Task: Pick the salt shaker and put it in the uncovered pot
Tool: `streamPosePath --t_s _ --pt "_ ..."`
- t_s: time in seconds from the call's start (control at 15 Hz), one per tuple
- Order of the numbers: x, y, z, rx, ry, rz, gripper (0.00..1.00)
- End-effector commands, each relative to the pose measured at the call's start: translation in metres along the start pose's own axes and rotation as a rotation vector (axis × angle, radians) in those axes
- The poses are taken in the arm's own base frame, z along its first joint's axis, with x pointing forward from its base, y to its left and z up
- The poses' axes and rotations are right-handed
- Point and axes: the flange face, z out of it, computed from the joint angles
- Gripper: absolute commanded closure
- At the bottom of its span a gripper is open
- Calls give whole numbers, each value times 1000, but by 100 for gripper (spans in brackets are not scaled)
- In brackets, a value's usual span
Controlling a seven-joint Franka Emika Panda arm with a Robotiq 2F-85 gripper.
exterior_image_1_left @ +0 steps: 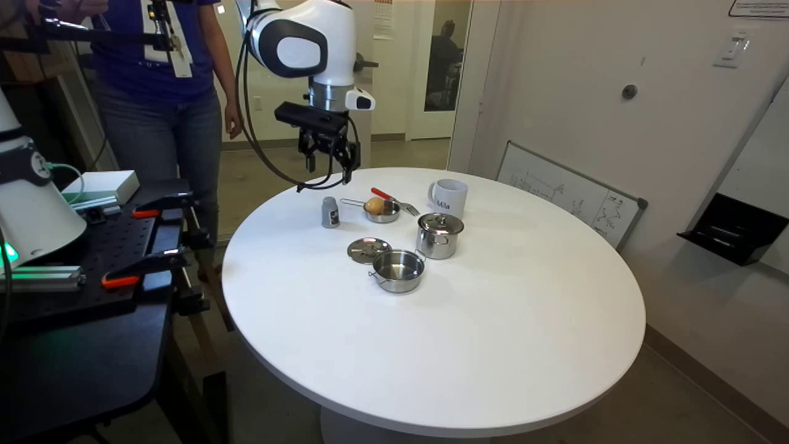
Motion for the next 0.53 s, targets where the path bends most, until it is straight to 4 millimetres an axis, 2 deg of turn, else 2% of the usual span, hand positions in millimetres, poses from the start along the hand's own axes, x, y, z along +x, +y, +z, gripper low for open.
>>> streamPosePath --t_s 0.0,0.47 --pt "1 0 17 40 7 -8 0" --pt "1 -4 50 76 13 -28 0"
